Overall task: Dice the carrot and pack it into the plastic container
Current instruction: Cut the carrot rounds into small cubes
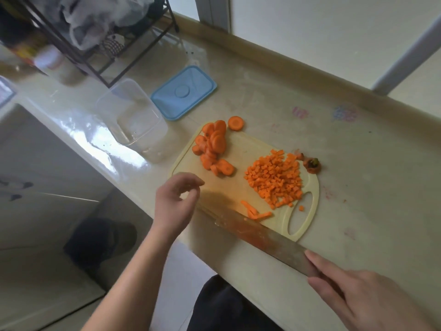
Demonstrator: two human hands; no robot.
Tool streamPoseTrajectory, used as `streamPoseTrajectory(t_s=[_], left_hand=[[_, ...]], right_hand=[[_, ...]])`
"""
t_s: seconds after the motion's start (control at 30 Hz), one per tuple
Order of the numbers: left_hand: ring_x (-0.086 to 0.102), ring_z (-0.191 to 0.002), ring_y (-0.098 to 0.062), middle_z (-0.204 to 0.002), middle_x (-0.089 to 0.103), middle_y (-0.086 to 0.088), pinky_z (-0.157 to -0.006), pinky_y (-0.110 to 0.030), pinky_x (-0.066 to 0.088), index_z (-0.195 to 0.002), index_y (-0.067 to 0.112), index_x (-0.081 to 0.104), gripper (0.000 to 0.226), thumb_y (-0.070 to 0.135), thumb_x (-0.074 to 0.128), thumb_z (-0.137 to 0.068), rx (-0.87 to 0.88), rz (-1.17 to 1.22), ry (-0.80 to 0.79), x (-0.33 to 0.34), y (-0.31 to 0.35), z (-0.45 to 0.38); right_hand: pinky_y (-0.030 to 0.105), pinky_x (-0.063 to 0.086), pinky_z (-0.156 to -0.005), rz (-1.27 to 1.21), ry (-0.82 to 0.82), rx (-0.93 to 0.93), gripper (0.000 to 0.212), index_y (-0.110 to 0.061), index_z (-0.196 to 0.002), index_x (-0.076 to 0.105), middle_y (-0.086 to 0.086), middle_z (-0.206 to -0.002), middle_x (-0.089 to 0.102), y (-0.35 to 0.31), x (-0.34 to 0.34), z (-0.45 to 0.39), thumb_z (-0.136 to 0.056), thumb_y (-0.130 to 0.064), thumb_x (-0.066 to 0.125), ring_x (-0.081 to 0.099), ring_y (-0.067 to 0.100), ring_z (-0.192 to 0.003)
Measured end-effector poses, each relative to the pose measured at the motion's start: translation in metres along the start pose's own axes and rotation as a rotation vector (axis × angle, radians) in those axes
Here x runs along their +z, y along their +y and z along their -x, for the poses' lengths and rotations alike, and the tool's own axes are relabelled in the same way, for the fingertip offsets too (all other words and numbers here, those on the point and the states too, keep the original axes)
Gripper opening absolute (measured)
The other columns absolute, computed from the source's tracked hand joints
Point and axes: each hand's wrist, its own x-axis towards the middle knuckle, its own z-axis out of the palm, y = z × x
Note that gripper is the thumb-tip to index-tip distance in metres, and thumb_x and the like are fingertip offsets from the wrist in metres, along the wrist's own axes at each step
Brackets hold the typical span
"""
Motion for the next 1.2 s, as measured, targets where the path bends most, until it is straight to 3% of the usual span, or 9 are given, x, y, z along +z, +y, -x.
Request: streamPoseTrajectory(t_s=[0.13,0.2,0.33,0.47,0.53,0.7,0.83,1.07,1.2], left_hand=[[0.063,-0.082,-0.011,-0.092,0.069,0.011,-0.074,-0.025,0.051,-0.095,0.023,0.075,0.019,0.006,0.072,-0.088,0.27,-0.268,-0.507,-0.003,0.028,-0.031],[0.061,-0.079,-0.01,-0.093,0.067,0.006,-0.072,-0.028,0.052,-0.099,0.018,0.075,0.011,0.012,0.071,-0.091,0.378,-0.397,-0.63,0.007,0.031,-0.036],[0.061,-0.079,-0.017,-0.091,0.067,0.0,-0.074,-0.037,0.055,-0.097,0.013,0.075,0.017,0.023,0.063,-0.09,0.424,-0.375,-0.598,0.024,0.02,-0.025],[0.059,-0.089,-0.022,-0.094,0.069,-0.003,-0.08,-0.032,0.051,-0.101,0.01,0.074,0.024,0.029,0.066,-0.09,0.526,-0.329,-0.59,0.044,0.012,0.0],[0.059,-0.087,-0.023,-0.091,0.071,-0.001,-0.075,-0.032,0.05,-0.1,0.012,0.075,0.023,0.03,0.066,-0.089,0.629,-0.372,-0.562,0.057,0.008,0.008],[0.056,-0.088,-0.02,-0.091,0.072,0.002,-0.075,-0.037,0.048,-0.099,0.015,0.076,0.017,0.023,0.064,-0.089,0.709,-0.421,-0.492,0.068,0.002,0.013],[0.054,-0.091,-0.02,-0.093,0.072,0.001,-0.077,-0.04,0.047,-0.1,0.013,0.077,0.015,0.015,0.069,-0.087,0.648,-0.367,-0.52,0.054,-0.005,0.009],[0.055,-0.095,-0.02,-0.102,0.072,0.001,-0.076,-0.046,0.054,-0.099,0.018,0.08,0.034,-0.003,0.065,-0.077,0.648,-0.43,-0.568,0.037,-0.011,0.0],[0.059,-0.097,-0.026,-0.108,0.068,-0.002,-0.083,-0.045,0.052,-0.102,0.016,0.077,0.025,0.003,0.066,-0.083,0.614,-0.422,-0.521,0.04,-0.009,0.008]], right_hand=[[0.021,0.045,-0.033,0.069,0.028,-0.083,0.06,-0.039,-0.116,0.067,-0.024,-0.057,0.064,0.005,0.0,0.005,-0.093,-0.069,0.02,0.059,0.004,-0.044],[0.019,0.045,-0.035,0.048,0.018,-0.063,0.058,-0.043,-0.116,0.066,-0.024,-0.057,0.064,0.009,-0.003,0.01,-0.092,-0.07,0.021,0.06,0.003,-0.045],[0.015,0.045,-0.04,-0.103,0.037,0.131,0.045,-0.066,-0.117,0.05,-0.016,-0.06,0.068,0.022,-0.018,0.031,-0.086,-0.078,0.021,0.062,0.005,-0.048],[0.024,0.056,-0.058,-0.182,0.117,0.279,0.051,-0.052,-0.122,0.05,-0.001,-0.09,0.076,0.037,-0.015,0.043,-0.085,-0.077,0.025,0.073,0.019,-0.083],[0.026,0.055,-0.069,-0.244,0.214,0.335,0.047,-0.06,-0.119,0.049,0.001,-0.099,0.076,0.043,-0.014,0.047,-0.082,-0.079,0.026,0.072,0.024,-0.094],[0.017,0.051,-0.059,-0.349,0.289,0.398,0.041,-0.075,-0.109,0.045,-0.01,-0.084,0.075,0.049,-0.011,0.048,-0.076,-0.086,0.023,0.066,-0.001,-0.067],[0.013,0.046,-0.045,-0.397,0.222,0.421,0.04,-0.079,-0.107,0.042,-0.015,-0.058,0.065,0.05,-0.011,0.046,-0.074,-0.088,0.021,0.058,-0.001,-0.054],[0.012,0.047,-0.049,-0.391,0.22,0.343,0.042,-0.083,-0.104,0.037,-0.019,-0.053,0.06,0.046,-0.002,0.039,-0.069,-0.093,0.016,0.057,-0.002,-0.05],[0.01,0.048,-0.061,-0.393,0.244,0.323,0.041,-0.084,-0.101,0.037,-0.021,-0.066,0.065,0.045,0.001,0.038,-0.067,-0.094,0.016,0.06,-0.003,-0.066]])
